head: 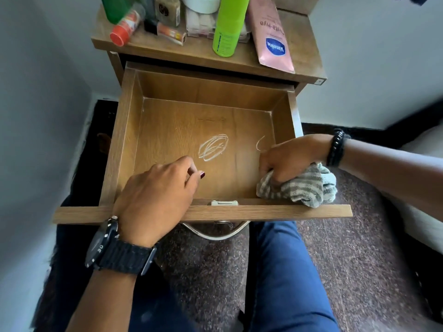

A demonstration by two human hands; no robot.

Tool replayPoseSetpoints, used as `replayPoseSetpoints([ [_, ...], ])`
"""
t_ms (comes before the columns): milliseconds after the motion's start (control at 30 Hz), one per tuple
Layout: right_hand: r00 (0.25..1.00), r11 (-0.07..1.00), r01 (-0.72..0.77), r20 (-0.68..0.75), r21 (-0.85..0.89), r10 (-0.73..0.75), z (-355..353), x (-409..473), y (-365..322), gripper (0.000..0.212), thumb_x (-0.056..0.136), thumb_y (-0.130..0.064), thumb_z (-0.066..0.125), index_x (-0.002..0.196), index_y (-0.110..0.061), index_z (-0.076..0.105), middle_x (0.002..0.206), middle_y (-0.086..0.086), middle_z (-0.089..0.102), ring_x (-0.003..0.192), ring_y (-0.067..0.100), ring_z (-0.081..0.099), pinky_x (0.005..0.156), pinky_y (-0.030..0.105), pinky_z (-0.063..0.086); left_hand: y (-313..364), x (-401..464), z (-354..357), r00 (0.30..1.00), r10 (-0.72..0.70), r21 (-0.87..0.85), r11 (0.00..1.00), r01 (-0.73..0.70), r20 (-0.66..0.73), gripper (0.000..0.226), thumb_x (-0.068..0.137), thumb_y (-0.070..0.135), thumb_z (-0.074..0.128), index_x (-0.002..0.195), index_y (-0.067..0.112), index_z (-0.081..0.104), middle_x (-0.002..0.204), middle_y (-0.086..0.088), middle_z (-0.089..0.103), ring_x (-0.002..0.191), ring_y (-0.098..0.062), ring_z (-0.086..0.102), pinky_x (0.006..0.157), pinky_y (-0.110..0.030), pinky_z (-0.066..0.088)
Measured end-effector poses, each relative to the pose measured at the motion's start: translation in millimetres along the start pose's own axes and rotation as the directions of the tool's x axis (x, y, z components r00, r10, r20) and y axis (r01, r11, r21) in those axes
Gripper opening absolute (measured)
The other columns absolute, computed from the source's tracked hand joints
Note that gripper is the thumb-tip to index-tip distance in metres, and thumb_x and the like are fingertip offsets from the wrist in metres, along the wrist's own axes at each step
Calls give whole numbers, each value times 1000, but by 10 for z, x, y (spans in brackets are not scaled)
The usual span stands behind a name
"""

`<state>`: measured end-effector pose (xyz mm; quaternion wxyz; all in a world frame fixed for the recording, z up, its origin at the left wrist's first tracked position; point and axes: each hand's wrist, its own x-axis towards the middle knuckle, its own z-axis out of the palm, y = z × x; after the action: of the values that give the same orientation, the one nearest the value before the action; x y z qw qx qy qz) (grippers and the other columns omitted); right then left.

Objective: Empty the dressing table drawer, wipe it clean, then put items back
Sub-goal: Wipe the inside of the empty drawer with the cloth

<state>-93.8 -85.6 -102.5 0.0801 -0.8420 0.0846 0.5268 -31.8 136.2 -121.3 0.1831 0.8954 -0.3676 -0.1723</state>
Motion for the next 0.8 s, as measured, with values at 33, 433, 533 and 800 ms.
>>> replayPoseSetpoints([
  [33,1000,999,23,-21,36,-22,16,3,9,23,81,-7,49,93,9,61,67,8,51,48,13,39,40,18,31,-6,5,-3,1000,-6,-23,1000,6,-6,20,95,46,35,98,33,51,82,14,65,74,-12,60,58,-27,45],
  [433,886,887,417,-306,197,-348,-98,171,-513,34,85,-5,54,111,-20,69,111,-9,68,95,4,59,92,26,49,-75,73,-48,992,-119,-277,955,103,-42,24,88,17,58,105,34,56,79,21,63,80,-8,59,71,-35,51],
  [533,890,870,439,-242,224,-387,-100,205,-484,33,88,-9,57,117,-23,66,113,-12,66,98,3,58,94,24,47,-103,78,-112,993,-116,-304,946,111,1,26,86,13,62,104,32,58,82,19,64,82,2,60,75,-21,51],
  [800,977,962,192,50,195,-206,-92,-15,42,35,89,-30,62,122,-39,56,101,-29,47,108,2,50,101,25,37,-359,52,-315,996,-55,-216,974,71,76,27,80,9,68,89,34,62,83,23,63,82,16,57,67,4,39],
])
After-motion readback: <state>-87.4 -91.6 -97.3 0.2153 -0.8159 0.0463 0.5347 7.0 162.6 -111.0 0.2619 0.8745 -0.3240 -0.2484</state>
